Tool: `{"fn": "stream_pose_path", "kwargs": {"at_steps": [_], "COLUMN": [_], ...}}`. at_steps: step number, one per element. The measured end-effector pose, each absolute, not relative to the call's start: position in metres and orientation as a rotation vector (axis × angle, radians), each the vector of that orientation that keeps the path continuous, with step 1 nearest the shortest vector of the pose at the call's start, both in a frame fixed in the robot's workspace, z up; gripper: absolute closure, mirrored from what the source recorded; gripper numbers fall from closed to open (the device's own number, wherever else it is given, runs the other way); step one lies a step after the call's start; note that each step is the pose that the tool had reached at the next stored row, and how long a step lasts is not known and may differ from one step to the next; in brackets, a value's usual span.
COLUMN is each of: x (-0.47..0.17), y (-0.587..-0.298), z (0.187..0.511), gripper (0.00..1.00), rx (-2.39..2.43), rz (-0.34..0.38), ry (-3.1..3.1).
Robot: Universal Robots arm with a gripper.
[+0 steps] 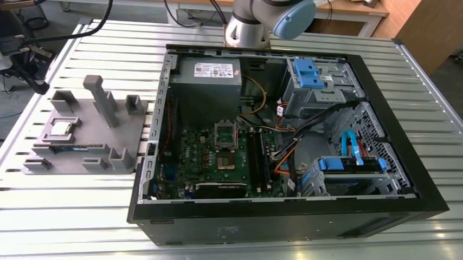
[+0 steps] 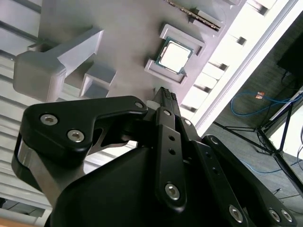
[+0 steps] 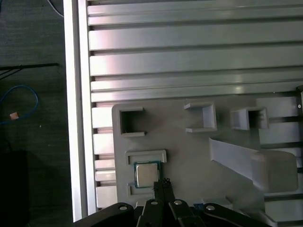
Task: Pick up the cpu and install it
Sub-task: 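Reach for the cpu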
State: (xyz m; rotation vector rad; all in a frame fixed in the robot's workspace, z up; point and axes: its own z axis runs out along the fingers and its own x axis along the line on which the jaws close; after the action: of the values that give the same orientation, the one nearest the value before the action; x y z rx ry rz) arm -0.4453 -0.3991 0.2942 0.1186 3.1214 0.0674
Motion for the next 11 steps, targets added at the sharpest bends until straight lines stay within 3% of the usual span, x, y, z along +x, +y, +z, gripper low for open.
{"fn": "stream_pose_path", "kwargs": {"at_steps": [11], "x": [-0.4506], "y": [-0.3993], "z": [0.2833], "gripper": [0.89], "rx": [0.118], "rz": [0.067], "ry": [3.121]}}
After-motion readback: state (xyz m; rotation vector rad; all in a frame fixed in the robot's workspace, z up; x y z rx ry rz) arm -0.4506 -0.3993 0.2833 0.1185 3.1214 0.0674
